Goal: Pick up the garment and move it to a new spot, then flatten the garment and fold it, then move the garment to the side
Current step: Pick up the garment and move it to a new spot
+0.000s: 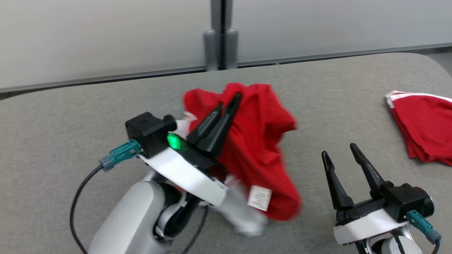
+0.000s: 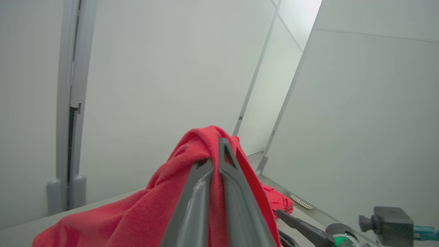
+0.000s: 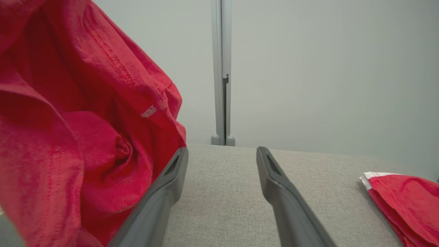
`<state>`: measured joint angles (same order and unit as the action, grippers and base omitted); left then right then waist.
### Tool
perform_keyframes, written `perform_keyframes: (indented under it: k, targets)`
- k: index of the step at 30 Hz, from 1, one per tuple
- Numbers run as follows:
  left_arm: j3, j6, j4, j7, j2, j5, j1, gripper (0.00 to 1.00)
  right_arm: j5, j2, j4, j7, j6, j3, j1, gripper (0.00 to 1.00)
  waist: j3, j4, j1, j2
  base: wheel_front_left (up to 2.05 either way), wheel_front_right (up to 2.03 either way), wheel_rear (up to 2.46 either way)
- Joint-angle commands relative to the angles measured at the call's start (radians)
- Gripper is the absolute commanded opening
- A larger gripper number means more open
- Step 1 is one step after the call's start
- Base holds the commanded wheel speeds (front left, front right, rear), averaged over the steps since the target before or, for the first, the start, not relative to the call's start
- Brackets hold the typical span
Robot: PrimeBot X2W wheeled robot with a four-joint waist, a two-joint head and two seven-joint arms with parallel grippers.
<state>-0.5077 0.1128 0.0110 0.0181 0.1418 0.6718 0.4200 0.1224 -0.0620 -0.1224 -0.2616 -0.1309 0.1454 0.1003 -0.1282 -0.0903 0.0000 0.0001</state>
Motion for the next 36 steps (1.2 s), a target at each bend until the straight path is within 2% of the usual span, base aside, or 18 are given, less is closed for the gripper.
perform_keyframes:
  k: [1, 5, 7, 12, 13, 16, 18, 22, 23, 24, 25, 26, 28, 31, 36]
  targets:
    - [-0.012, -0.008, -0.054, -0.007, -0.017, 0.016, 0.008, 0.00, 0.006, -0.001, -0.001, -0.005, 0.000, -0.001, -0.007, 1.00, 0.017, -0.069, 0.0000, -0.0001, 0.00, 0.00, 0.00]
    - [-0.038, -0.023, -0.156, -0.012, -0.068, 0.114, 0.000, 0.00, 0.008, 0.003, 0.003, -0.005, 0.000, -0.009, -0.012, 1.00, 0.013, -0.120, 0.0000, -0.0001, 0.00, 0.00, 0.00]
    - [-0.033, -0.066, -0.148, 0.001, -0.076, 0.138, -0.003, 0.00, 0.010, 0.005, 0.007, -0.005, 0.000, -0.012, -0.012, 1.00, 0.003, -0.148, 0.0000, -0.0001, 0.00, 0.00, 0.00]
    - [0.031, -0.115, 0.003, 0.040, -0.073, 0.206, -0.069, 0.00, 0.016, 0.008, 0.014, -0.005, 0.000, -0.022, -0.014, 1.00, -0.023, -0.167, 0.0000, -0.0001, 0.00, 0.00, 0.00]
    - [0.031, -0.115, 0.003, 0.040, -0.073, 0.206, -0.069, 0.00, 0.016, 0.008, 0.014, -0.005, 0.000, -0.022, -0.014, 1.00, -0.023, -0.167, 0.0000, -0.0001, 0.00, 0.00, 0.00]
    - [0.073, -0.128, 0.134, 0.067, -0.048, 0.220, -0.108, 0.00, 0.017, 0.008, 0.016, -0.005, 0.000, -0.028, -0.015, 1.00, -0.035, -0.163, 0.0000, -0.0001, 0.00, 0.00, 0.00]
    - [0.084, -0.131, 0.212, 0.092, -0.018, 0.191, -0.119, 0.00, 0.018, 0.009, 0.018, -0.005, 0.000, -0.034, -0.014, 1.00, -0.042, -0.156, 0.0000, -0.0001, 0.00, 0.00, 0.00]
    - [0.100, -0.119, 0.335, 0.138, 0.003, 0.183, -0.134, 0.00, 0.011, 0.009, 0.017, -0.005, 0.000, -0.044, -0.015, 1.00, -0.047, -0.126, 0.0000, -0.0001, 0.00, 0.00, 0.00]
    - [0.100, -0.111, 0.361, 0.151, 0.002, 0.180, -0.132, 0.13, 0.009, 0.009, 0.016, -0.005, 0.000, -0.044, -0.014, 1.00, -0.047, -0.118, 0.0000, -0.0001, 0.00, 0.00, 0.00]
    - [0.095, -0.107, 0.383, 0.161, 0.001, 0.171, -0.128, 0.42, 0.008, 0.010, 0.015, -0.005, 0.000, -0.043, -0.014, 1.00, -0.046, -0.110, 0.0000, -0.0001, 0.00, 0.00, 0.00]
    - [0.086, -0.100, 0.401, 0.169, 0.004, 0.156, -0.124, 0.84, 0.007, 0.009, 0.014, -0.005, 0.000, -0.040, -0.013, 1.00, -0.045, -0.103, 0.0000, -0.0001, 0.00, 0.00, 0.00]
    - [0.080, -0.095, 0.416, 0.177, 0.003, 0.150, -0.119, 1.00, 0.007, 0.009, 0.014, -0.005, 0.000, -0.040, -0.013, 1.00, -0.045, -0.096, 0.0000, -0.0001, 0.00, 0.00, 0.00]
    - [0.078, -0.091, 0.435, 0.197, 0.003, 0.133, -0.116, 1.00, 0.006, 0.009, 0.012, -0.005, 0.000, -0.040, -0.014, 1.00, -0.041, -0.082, 0.0000, -0.0001, 0.00, 0.00, 0.00]
    - [0.096, -0.109, 0.420, 0.229, 0.018, 0.098, -0.137, 1.00, 0.005, 0.009, 0.009, -0.005, 0.000, -0.045, -0.023, 1.00, -0.026, -0.068, 0.0000, -0.0001, 0.00, 0.00, 0.00]
    - [0.190, -0.158, 0.272, 0.247, 0.052, 0.001, -0.232, 1.00, 0.001, 0.009, 0.017, -0.005, 0.000, -0.066, -0.040, 1.00, 0.005, -0.046, 0.0000, -0.0001, 0.00, 0.00, 0.00]
